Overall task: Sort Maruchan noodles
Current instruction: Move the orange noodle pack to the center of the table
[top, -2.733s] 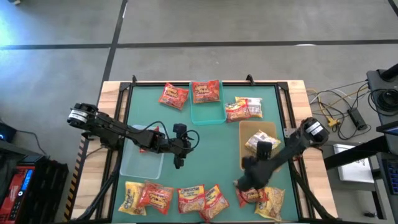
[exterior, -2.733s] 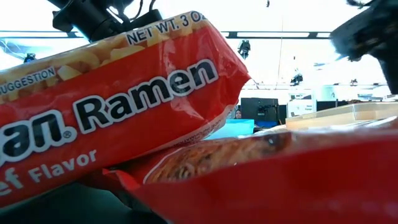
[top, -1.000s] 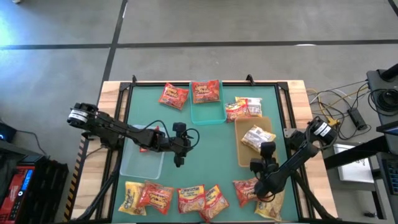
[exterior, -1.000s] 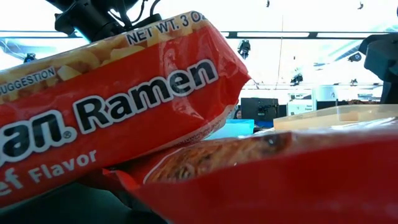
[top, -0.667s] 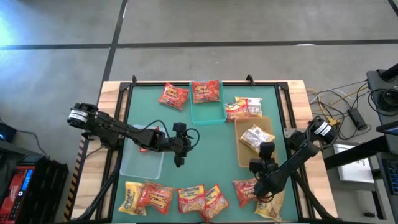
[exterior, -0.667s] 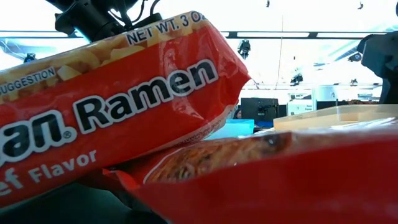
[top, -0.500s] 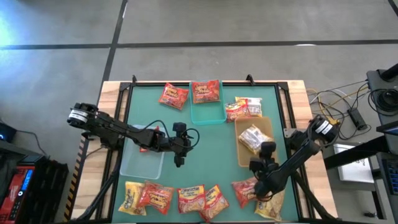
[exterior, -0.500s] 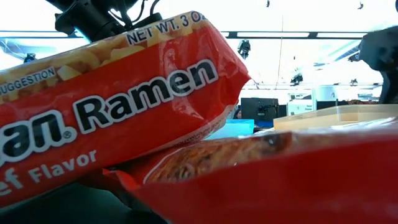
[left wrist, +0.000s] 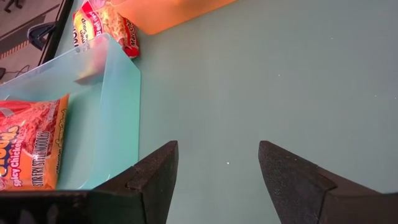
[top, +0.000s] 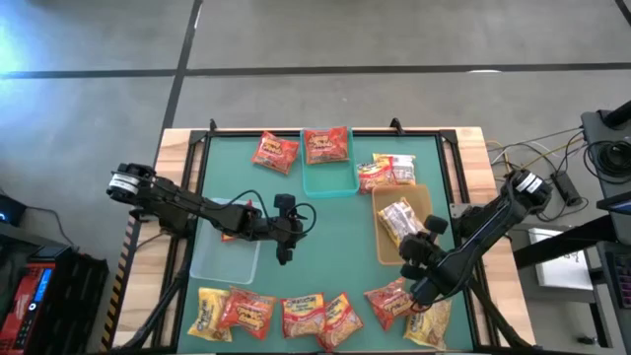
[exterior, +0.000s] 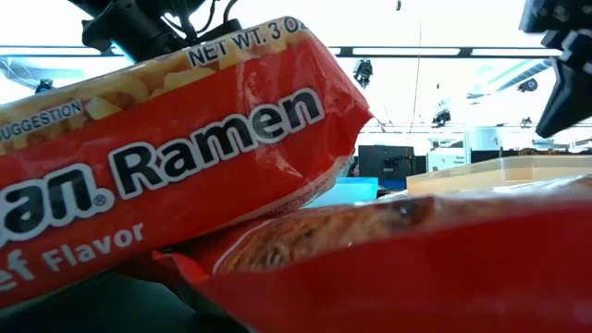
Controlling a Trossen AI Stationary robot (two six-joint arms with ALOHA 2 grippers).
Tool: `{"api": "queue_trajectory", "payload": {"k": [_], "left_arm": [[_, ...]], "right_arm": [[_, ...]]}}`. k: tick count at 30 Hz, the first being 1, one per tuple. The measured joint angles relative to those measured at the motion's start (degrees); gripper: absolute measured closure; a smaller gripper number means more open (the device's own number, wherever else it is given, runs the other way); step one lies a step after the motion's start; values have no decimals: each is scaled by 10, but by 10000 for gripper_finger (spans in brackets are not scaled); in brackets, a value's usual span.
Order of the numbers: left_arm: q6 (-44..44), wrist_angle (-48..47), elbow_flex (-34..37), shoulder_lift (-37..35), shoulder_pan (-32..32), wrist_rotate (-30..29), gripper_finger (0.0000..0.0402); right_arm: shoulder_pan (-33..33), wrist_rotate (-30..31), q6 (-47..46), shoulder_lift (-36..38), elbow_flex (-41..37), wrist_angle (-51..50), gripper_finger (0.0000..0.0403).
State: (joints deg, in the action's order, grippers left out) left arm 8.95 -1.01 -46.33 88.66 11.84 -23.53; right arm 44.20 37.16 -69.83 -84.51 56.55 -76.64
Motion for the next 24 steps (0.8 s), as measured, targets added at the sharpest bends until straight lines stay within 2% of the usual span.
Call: {"api": "queue_trajectory", "payload": {"k": [8,15,20,24], "left_arm": [[-5,2,0,0,0,0,194],[-47,3,0,0,0,0,194],[-72,12,0,0,0,0,194],[-104,28,0,0,0,0,194]], "right_arm": [[-19,6,-179,45,0,19,374],[-39,0,-224,39,5,41,369],[-65,-76,-232,38,13,41,323],[-88,-91,-240,38,37,42,274]]}}
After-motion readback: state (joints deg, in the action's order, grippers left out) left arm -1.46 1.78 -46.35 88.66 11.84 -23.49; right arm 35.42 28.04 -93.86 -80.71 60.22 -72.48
